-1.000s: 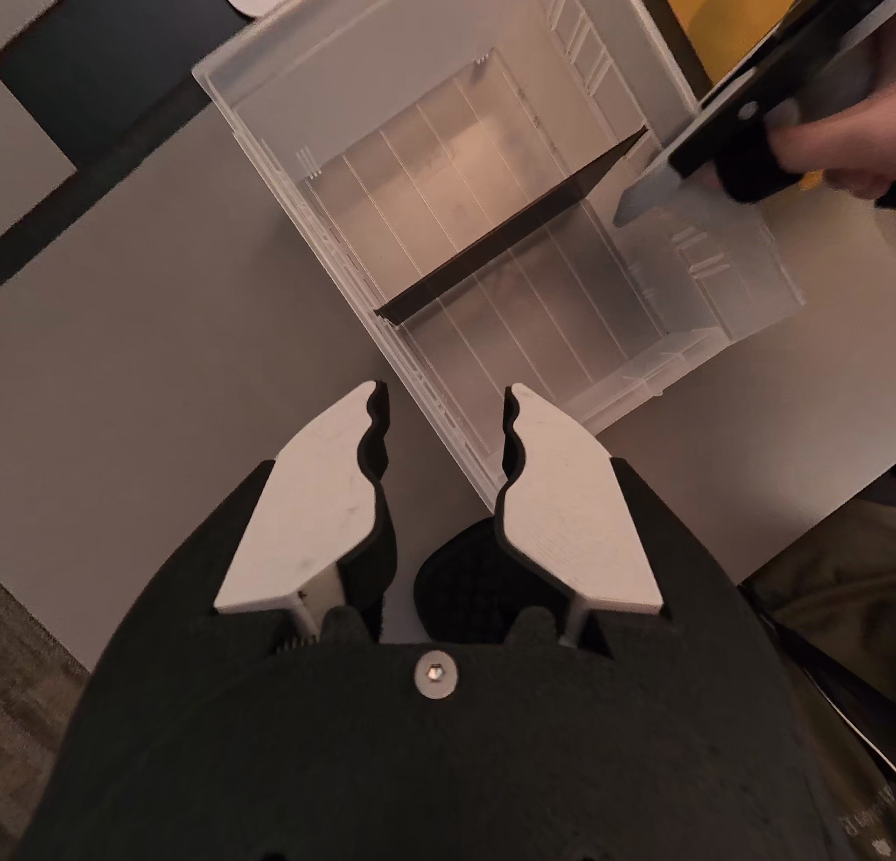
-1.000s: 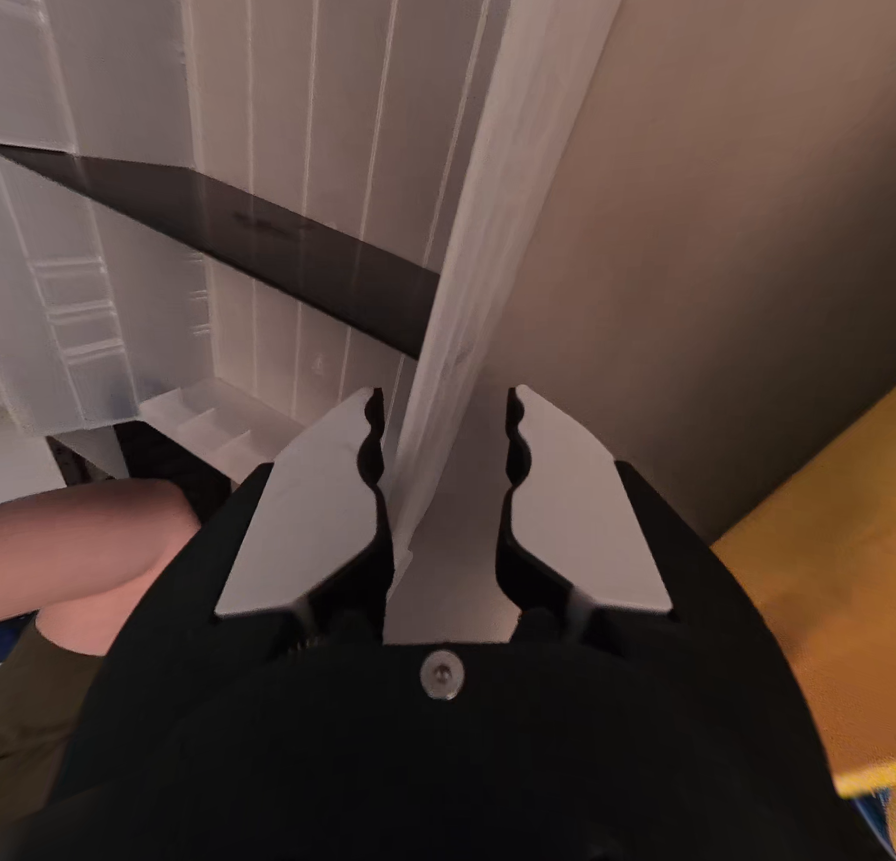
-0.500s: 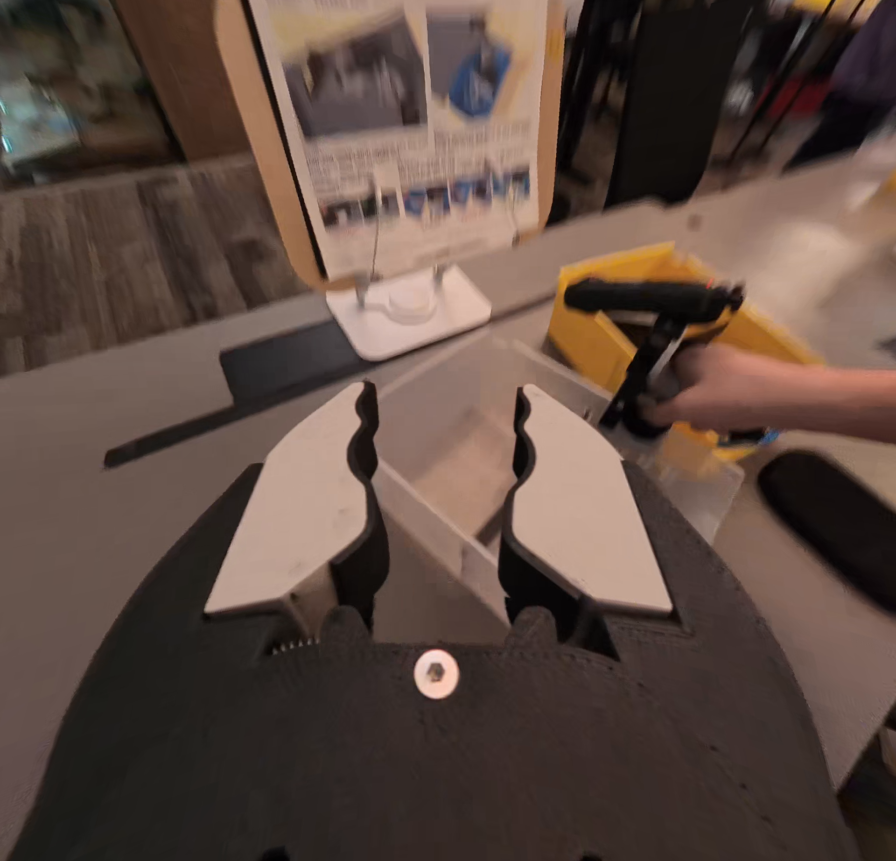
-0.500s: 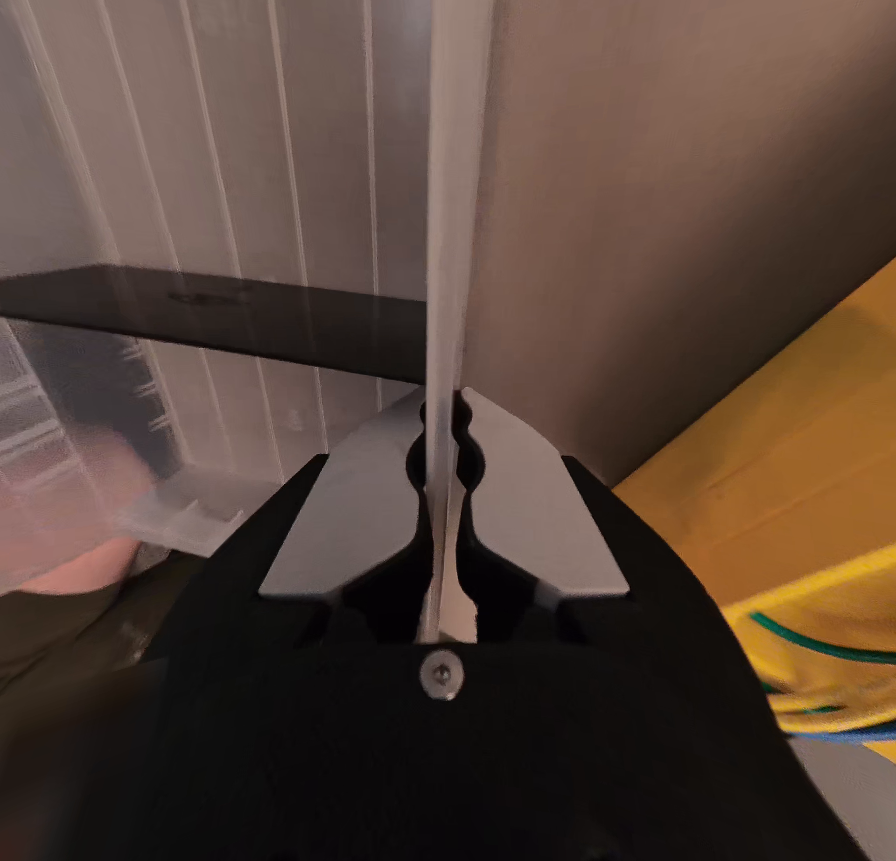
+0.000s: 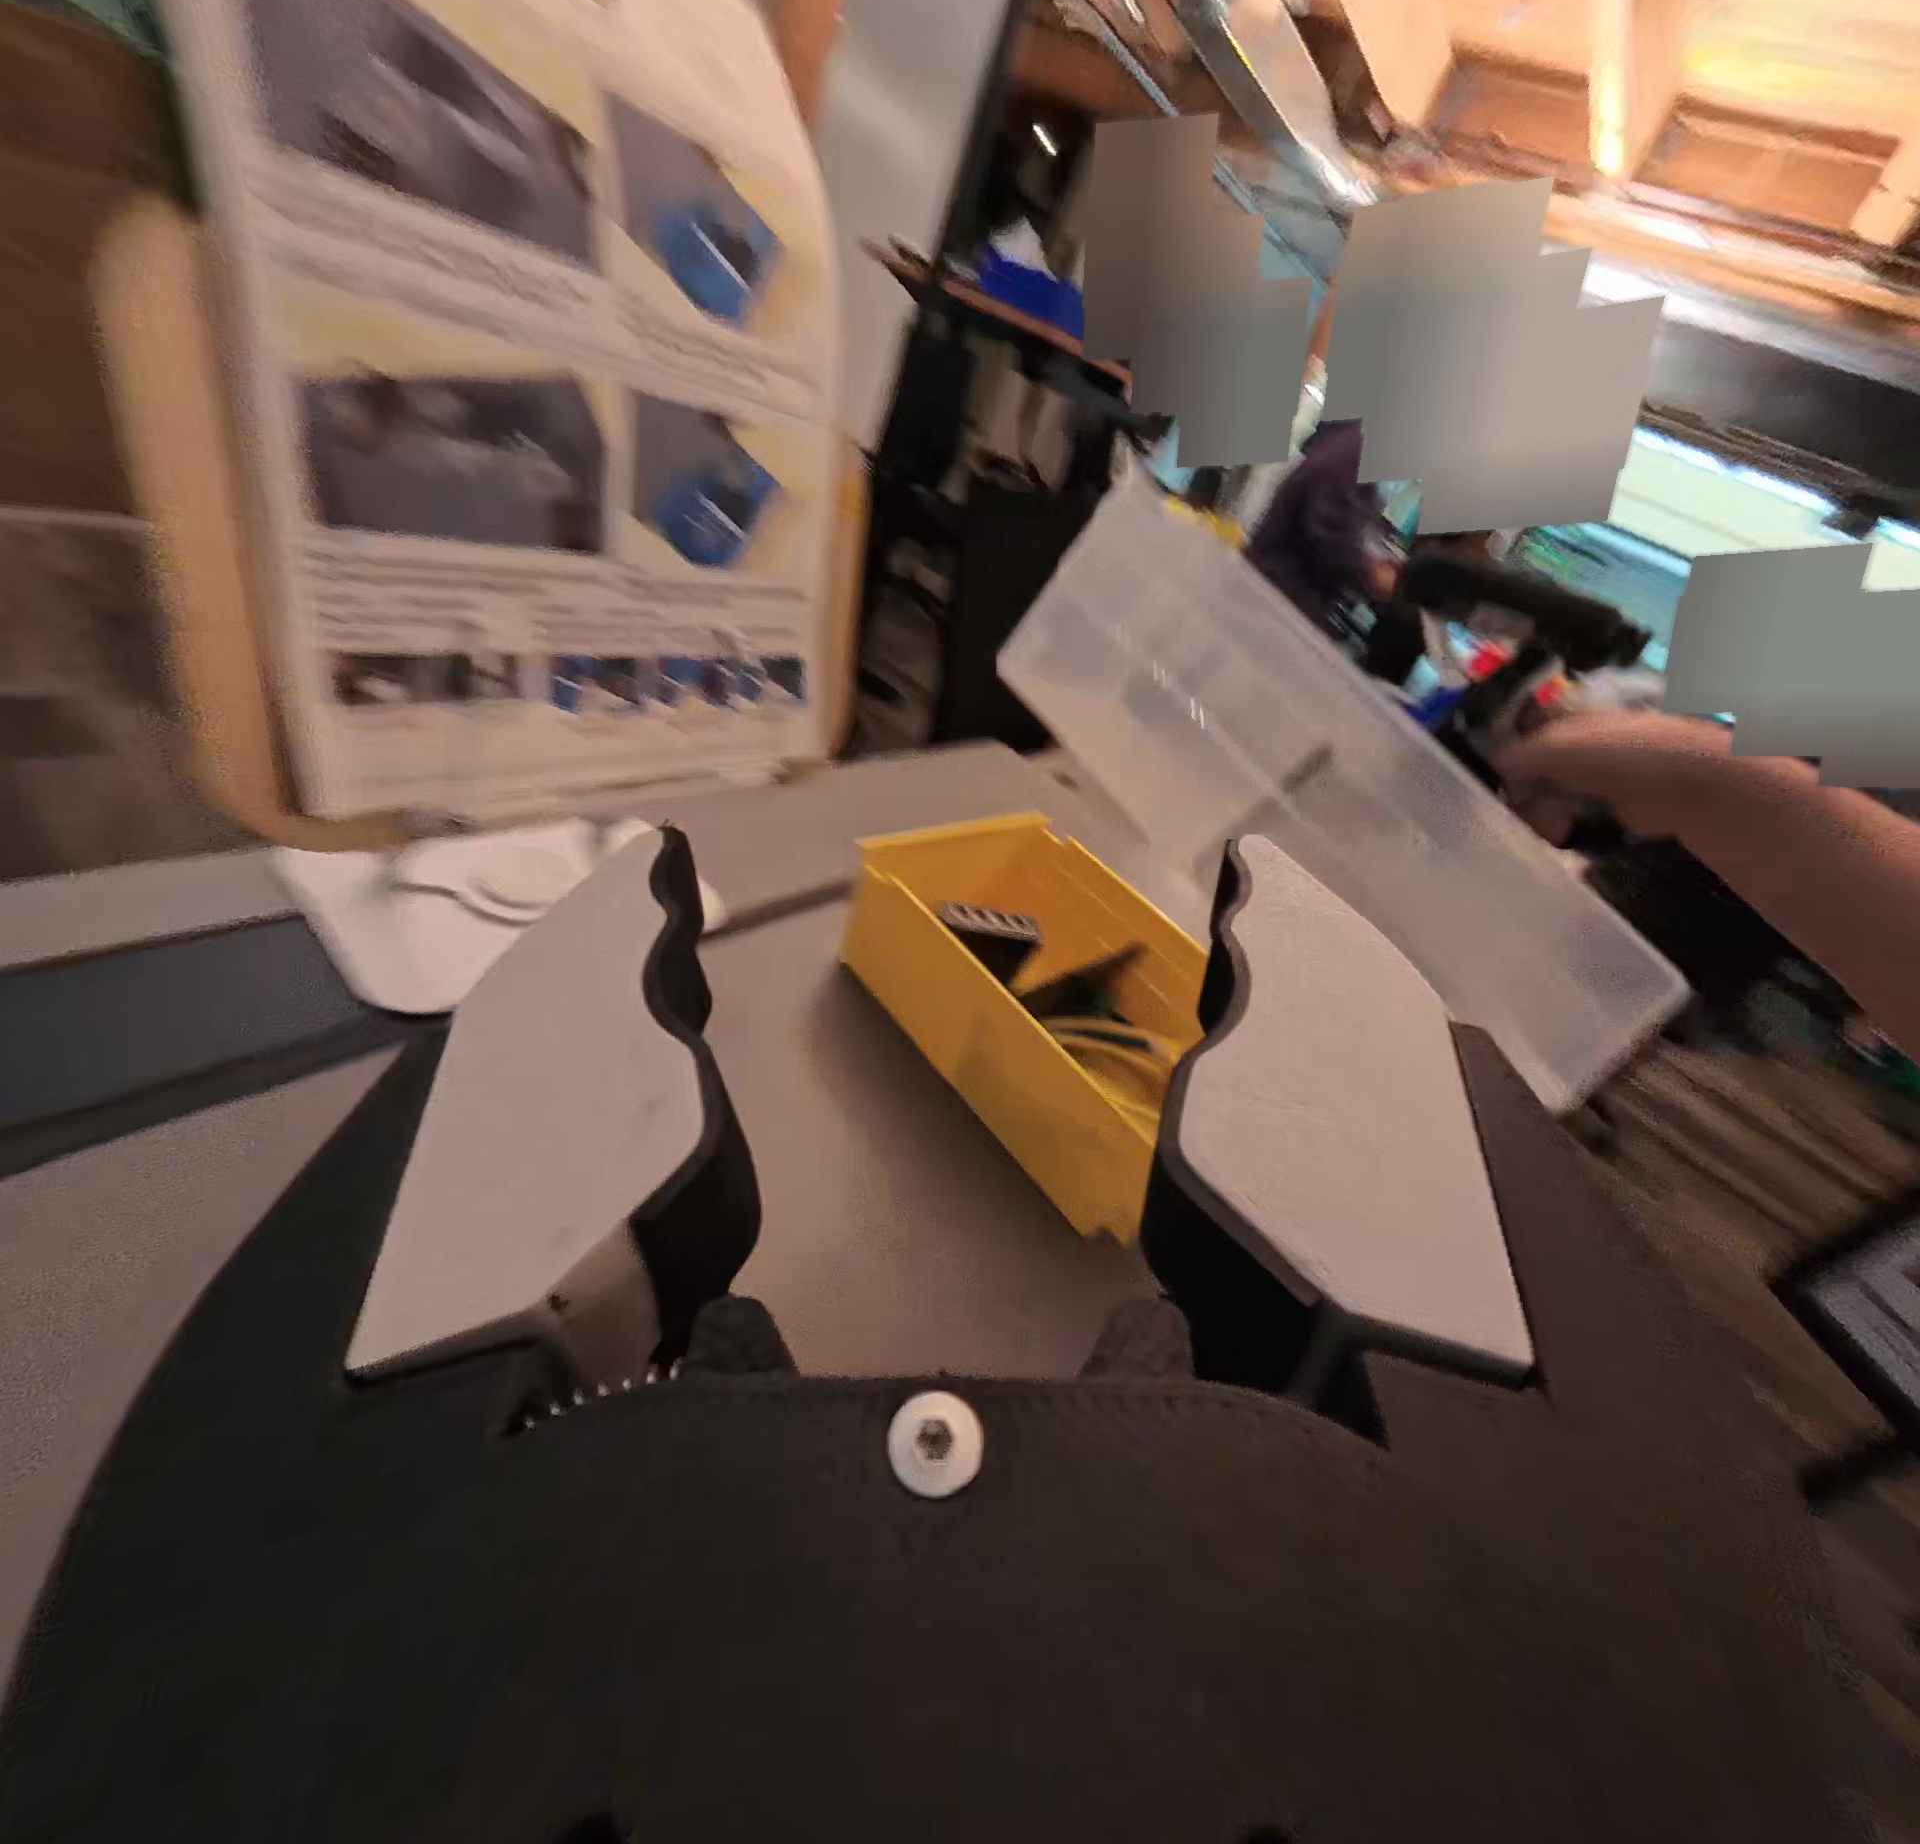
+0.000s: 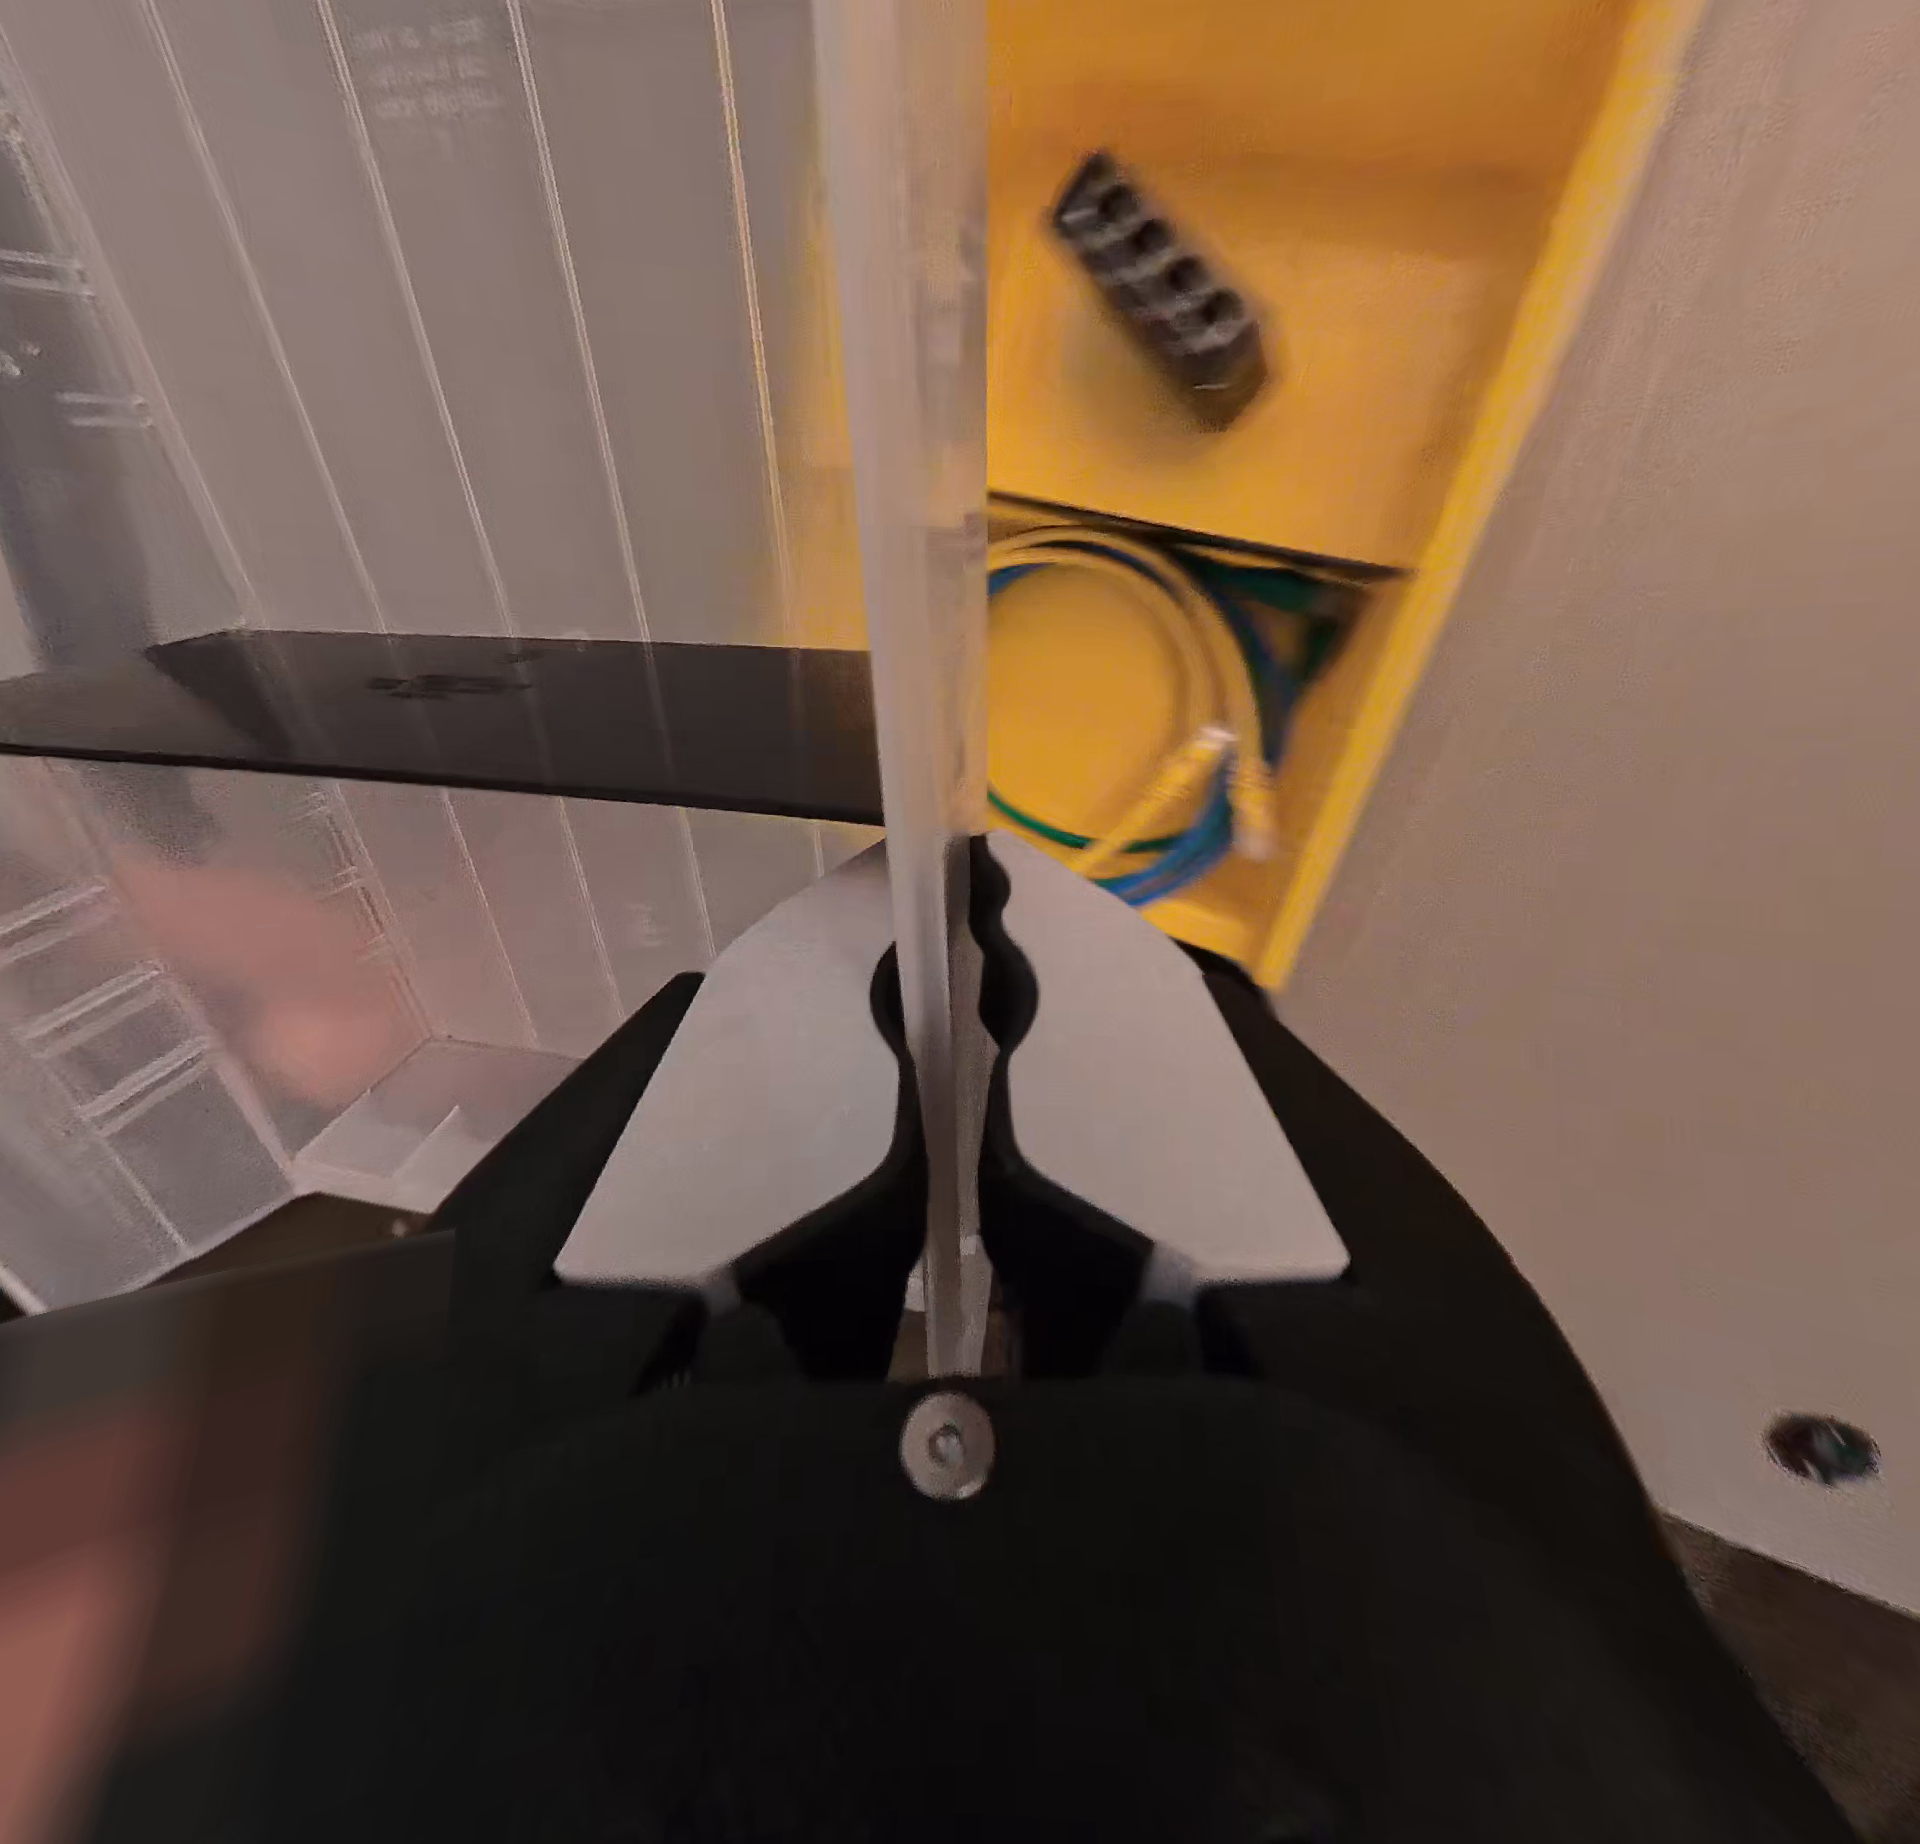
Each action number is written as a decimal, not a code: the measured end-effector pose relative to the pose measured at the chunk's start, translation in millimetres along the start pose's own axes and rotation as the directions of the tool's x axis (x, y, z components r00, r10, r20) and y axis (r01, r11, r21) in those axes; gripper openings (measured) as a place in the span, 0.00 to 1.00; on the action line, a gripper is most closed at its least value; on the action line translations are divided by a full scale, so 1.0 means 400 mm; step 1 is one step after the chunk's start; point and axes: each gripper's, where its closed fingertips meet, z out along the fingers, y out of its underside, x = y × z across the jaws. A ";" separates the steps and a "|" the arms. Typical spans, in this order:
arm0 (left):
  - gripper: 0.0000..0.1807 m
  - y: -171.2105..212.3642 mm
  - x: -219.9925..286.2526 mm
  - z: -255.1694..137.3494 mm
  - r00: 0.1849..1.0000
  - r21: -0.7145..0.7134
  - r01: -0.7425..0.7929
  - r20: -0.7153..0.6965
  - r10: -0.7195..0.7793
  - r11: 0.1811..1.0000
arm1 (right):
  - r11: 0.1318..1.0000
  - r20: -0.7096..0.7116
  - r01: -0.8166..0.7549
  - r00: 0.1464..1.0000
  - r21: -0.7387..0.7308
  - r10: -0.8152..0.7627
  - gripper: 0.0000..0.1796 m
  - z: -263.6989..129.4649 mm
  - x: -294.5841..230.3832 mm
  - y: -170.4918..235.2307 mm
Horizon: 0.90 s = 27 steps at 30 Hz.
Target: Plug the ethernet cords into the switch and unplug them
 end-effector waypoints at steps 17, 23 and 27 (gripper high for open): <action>0.55 0.777 0.220 0.468 0.975 -0.644 -0.217 -0.184 0.127 0.733 | 0.848 -0.090 -0.460 0.863 0.264 0.496 0.03 -0.115 0.661 0.299; 0.42 0.771 0.170 0.459 0.974 -0.674 -0.226 -0.162 0.157 0.703 | 0.862 -0.103 -0.459 0.867 0.215 0.487 0.03 -0.056 0.699 0.337; 0.16 0.747 0.135 0.440 0.977 -0.699 -0.200 -0.192 0.088 0.687 | 0.874 -0.131 -0.445 0.872 0.195 0.473 0.03 -0.037 0.715 0.346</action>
